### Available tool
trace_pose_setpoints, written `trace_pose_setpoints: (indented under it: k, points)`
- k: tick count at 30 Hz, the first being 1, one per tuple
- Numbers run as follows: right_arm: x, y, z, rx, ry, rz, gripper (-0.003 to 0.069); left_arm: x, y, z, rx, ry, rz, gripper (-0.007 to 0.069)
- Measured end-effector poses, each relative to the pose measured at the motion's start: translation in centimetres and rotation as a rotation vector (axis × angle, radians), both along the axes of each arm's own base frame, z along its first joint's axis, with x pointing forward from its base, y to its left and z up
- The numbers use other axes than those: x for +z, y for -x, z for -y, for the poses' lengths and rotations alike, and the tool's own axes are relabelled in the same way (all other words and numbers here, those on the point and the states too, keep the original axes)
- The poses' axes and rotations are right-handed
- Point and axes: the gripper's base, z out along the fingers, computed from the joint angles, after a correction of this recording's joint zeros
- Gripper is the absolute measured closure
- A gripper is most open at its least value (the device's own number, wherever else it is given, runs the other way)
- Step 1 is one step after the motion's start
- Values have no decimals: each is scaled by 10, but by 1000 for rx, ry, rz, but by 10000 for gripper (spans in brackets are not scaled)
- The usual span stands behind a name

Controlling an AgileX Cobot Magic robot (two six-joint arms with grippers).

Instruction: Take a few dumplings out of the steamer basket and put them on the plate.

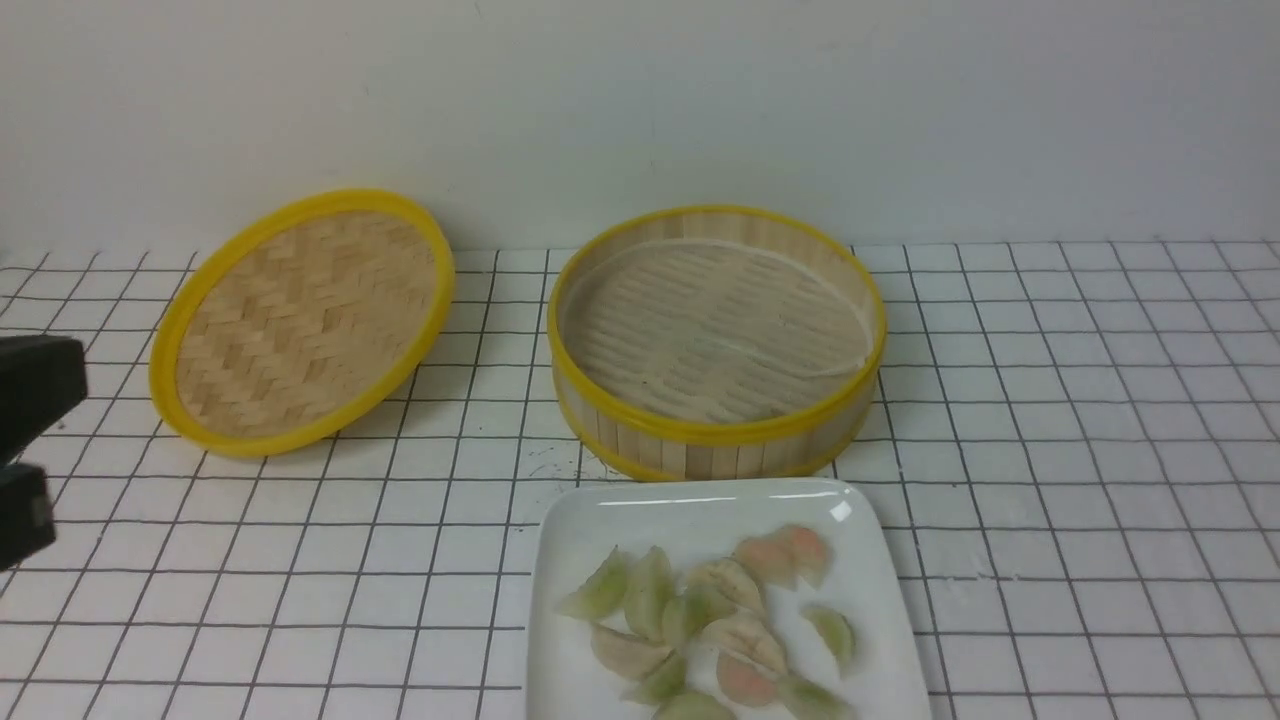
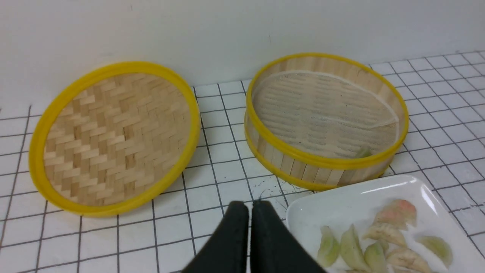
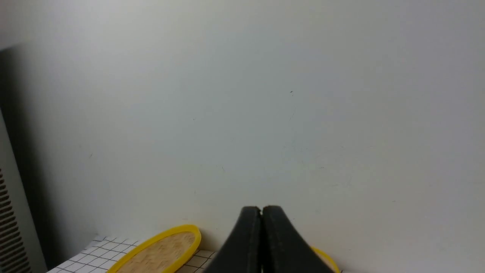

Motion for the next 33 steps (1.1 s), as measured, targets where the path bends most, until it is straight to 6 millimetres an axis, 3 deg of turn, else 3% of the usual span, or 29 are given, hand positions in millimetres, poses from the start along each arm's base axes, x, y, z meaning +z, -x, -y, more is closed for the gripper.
trace_pose_setpoints:
  k: [7,22,28,33]
  points:
    - [0,0,0,0,0,0,670,1,23,-12,7,54,68,631]
    - [0,0,0,0,1,-1,669,-3,21,-15,18,-11,88,631]
    - [-1,0,0,0,1,-1,669,-33,20,-17,48,-36,118,631]
    - [-1,0,0,0,1,-2,669,-91,30,-26,134,-66,131,631]
